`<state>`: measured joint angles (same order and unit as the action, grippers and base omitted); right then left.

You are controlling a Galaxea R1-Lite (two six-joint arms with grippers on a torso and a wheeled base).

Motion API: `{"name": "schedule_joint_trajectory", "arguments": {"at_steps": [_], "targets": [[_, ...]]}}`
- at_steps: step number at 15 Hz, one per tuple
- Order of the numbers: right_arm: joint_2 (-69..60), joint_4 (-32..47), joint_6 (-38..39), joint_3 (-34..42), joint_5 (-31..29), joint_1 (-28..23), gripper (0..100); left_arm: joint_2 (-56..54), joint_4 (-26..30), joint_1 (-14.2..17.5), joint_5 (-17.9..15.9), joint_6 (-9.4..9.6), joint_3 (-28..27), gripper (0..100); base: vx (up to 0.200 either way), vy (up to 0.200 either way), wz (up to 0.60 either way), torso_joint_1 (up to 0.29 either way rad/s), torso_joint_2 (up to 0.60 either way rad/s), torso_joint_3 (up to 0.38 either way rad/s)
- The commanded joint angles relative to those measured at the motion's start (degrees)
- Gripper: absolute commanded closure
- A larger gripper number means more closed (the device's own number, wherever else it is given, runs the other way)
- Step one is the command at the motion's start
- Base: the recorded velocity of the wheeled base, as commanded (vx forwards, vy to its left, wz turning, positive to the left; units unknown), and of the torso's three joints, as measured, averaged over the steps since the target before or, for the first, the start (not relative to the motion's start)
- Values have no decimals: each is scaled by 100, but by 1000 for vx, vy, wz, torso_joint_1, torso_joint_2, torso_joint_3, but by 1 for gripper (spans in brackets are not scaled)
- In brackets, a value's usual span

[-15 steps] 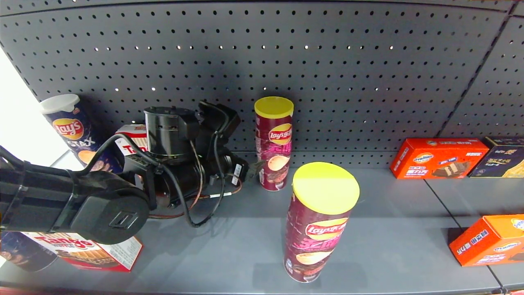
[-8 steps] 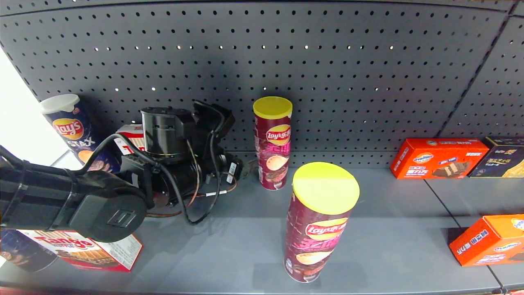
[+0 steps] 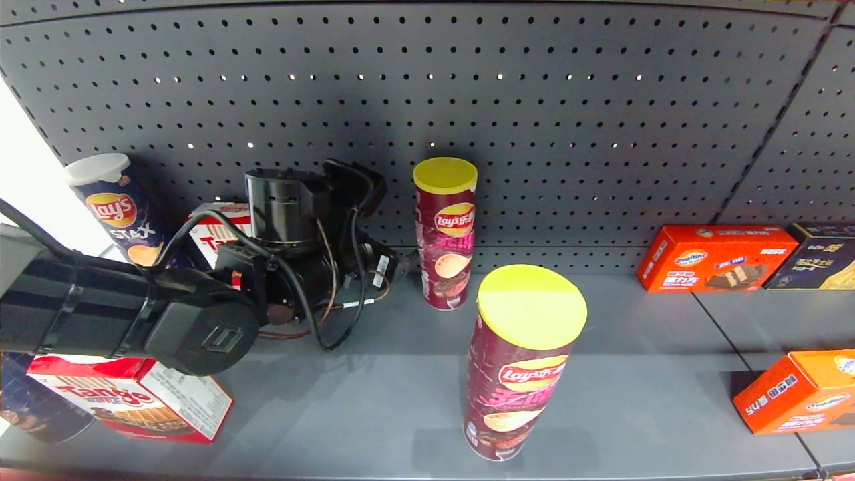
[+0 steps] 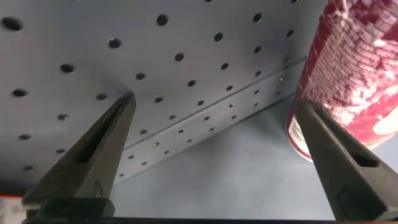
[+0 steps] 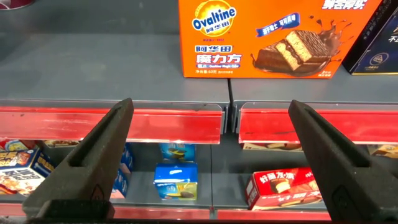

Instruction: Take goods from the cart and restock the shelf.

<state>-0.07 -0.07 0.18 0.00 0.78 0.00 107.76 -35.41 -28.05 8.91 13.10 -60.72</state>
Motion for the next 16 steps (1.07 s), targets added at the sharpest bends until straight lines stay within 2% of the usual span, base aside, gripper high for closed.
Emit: {"name": "schedule_joint_trajectory", "arguments": {"at_steps": [1, 12, 15, 16], "targets": [[7, -1, -1, 0, 1, 0, 0, 148, 8, -43, -3, 8, -80, 0, 0, 0, 0, 0, 0, 0], [7, -1, -1, 0, 1, 0, 0, 245, 8, -271, 5, -1, -63, 0, 0, 0, 0, 0, 0, 0], [7, -1, -1, 0, 10, 0, 0, 192, -1, -271, -3, -10, 69, 0, 0, 0, 0, 0, 0, 0], [7, -1, -1, 0, 1, 0, 0, -36, -36, -271, -30, -10, 280, 0, 0, 0, 0, 0, 0, 0]]}}
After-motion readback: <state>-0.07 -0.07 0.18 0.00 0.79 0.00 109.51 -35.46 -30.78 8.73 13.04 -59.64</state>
